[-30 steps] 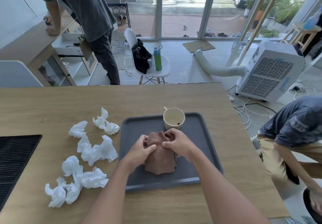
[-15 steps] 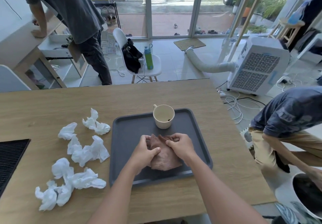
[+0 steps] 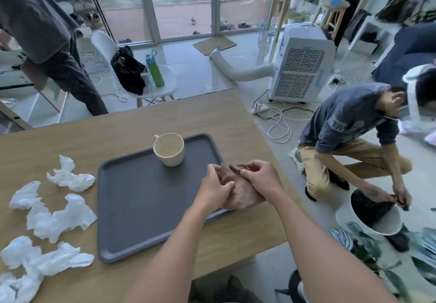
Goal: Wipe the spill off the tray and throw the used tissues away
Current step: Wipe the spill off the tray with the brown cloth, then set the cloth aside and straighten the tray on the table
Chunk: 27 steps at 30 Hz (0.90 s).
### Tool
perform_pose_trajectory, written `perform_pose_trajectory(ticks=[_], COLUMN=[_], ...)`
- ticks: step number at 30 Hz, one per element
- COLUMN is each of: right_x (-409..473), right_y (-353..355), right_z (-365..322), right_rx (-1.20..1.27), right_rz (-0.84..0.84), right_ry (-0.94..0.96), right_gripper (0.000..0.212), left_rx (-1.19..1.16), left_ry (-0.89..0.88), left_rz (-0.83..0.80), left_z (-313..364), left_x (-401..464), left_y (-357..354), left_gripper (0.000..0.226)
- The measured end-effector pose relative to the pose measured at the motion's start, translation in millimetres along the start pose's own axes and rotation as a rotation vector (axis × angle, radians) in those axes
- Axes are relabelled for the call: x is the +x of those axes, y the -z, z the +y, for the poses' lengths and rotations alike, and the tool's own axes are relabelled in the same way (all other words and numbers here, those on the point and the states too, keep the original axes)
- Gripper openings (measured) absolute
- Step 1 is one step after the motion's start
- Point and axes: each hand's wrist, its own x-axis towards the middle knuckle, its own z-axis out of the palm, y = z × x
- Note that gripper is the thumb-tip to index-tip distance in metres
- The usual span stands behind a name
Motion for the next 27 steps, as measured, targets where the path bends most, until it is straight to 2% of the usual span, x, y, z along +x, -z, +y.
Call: perform_pose_trajectory(ticks=[9, 19, 27], right_x=[4, 6, 3], right_y=[53, 53, 43], right_z=[42, 52, 53], right_rx=[-0.129, -0.268, -0.689], right_rz=[-0.005, 0.052, 0.207], right_ry=[-0.059, 0.061, 0.159], right_gripper=[0.008, 0.013, 0.023], left_rx=[0.259, 0.494, 0.432], left_ry=[-0.051, -0.077, -0.222], left_rz=[-0.069, 0.008, 0.079], left_z=[29, 34, 16], left_x=[-1, -4, -5], left_y=[-70, -85, -57], left_gripper=[0.036, 0.044, 0.034])
